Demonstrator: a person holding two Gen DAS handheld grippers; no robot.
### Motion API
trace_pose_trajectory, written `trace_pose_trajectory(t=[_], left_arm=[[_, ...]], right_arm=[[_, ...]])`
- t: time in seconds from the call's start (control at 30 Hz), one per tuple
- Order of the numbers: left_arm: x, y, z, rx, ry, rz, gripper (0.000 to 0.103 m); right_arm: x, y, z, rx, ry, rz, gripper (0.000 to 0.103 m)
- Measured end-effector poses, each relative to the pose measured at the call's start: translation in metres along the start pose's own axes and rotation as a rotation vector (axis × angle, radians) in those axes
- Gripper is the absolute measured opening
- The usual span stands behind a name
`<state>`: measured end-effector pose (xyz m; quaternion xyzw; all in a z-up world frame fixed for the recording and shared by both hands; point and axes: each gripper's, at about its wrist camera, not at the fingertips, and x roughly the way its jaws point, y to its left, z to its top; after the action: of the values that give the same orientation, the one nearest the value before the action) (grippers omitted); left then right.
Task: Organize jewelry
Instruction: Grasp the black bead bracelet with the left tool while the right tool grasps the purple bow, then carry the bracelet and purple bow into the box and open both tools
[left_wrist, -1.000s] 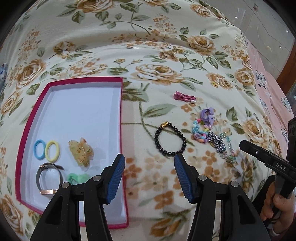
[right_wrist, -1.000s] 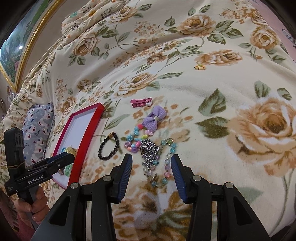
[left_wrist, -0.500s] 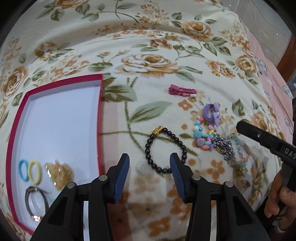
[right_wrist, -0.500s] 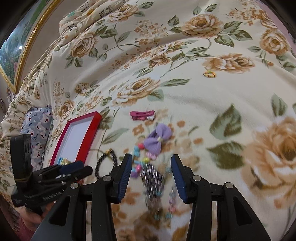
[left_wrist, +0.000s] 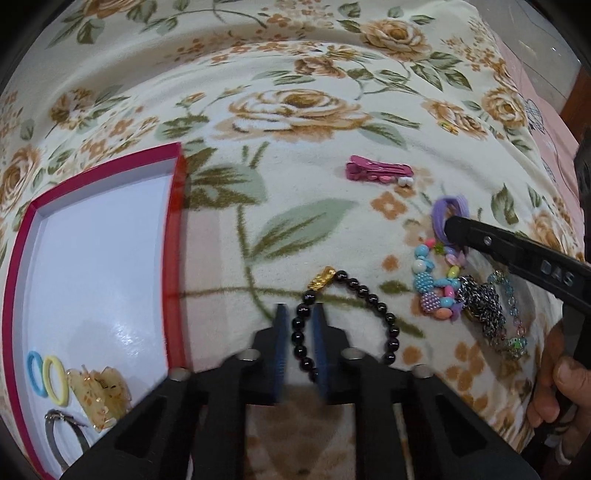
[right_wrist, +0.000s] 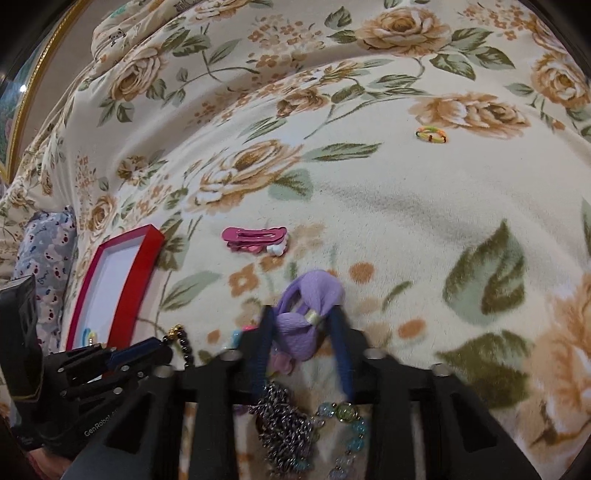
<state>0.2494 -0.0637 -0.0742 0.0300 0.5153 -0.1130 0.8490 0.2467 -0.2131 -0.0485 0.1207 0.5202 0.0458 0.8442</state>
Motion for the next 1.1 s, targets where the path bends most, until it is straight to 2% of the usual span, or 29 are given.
trace_pose_trajectory(t=[0.13,0.5,0.83,1.1], left_arm=[[-0.006,-0.004,-0.003,0.015,-0.024,-0.010,0.007],[-0.058,0.017,-0.016,-0.064,-0.103,-0.089,0.007],[-0.110,0.025,-0.033,-0.079,-0.179,-0.107,0.007],[-0.136,0.044,-0.043,-0.118,-0.217,-0.105,0.007]], right_arm=[[-0.007,0.001,-0.001,-0.009,-0.016,0.002,0.014],[-0.037,0.021,-0.005,-0.042,-0.052,0.068,0.014],[-0.051,0.054,-0.013,-0.096,-0.055,0.128,0.014],[-0.049,0.082,-0.017,-0.141,-0.043,0.166,0.014]])
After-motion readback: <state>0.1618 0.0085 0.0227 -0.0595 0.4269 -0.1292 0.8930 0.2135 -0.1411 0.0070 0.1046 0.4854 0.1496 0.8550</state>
